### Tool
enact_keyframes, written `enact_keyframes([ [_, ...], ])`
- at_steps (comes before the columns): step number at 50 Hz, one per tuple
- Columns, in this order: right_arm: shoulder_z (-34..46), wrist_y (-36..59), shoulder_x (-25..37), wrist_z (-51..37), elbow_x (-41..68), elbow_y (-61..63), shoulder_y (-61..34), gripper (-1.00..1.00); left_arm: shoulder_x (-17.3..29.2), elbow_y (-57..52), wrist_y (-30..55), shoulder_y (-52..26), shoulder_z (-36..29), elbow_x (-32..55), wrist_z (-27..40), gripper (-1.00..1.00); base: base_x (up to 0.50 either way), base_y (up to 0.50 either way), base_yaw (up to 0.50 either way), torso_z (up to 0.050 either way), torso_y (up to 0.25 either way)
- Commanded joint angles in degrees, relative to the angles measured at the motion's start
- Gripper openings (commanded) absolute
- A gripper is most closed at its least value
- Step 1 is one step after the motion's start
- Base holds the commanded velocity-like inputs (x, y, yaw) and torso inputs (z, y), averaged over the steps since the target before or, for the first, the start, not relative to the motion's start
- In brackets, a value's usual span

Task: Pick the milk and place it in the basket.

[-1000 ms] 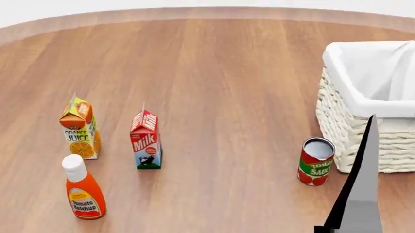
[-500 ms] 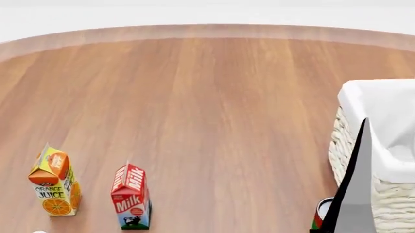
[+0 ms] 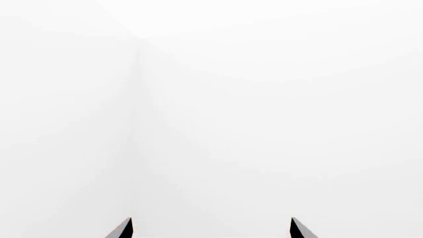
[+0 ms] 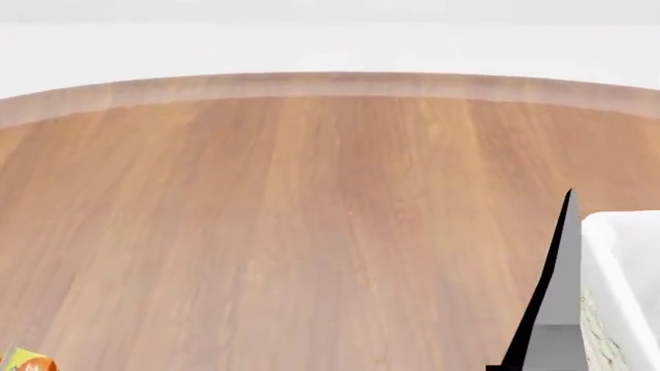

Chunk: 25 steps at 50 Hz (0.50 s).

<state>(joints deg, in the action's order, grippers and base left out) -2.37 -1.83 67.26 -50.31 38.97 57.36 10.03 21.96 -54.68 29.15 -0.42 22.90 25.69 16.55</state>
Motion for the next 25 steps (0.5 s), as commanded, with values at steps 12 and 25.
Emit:
enact_keyframes([
  [12, 2.0, 1.6, -0.8, 0.8, -1.4, -0.2, -2.7, 1.0, -0.5, 0.1, -1.2, 0.8, 1.3, 0.8, -1.0, 1.0, 0.36, 0.0, 0.0, 0.0, 0.002],
  [25, 3.5, 1.6, -1.3, 1.6, -1.2, -1.5, -3.7, 1.0, -0.4, 0.3, -1.8, 1.2, 1.0, 0.7, -0.7, 1.0, 0.0, 0.0, 0.0, 0.0, 0.0],
])
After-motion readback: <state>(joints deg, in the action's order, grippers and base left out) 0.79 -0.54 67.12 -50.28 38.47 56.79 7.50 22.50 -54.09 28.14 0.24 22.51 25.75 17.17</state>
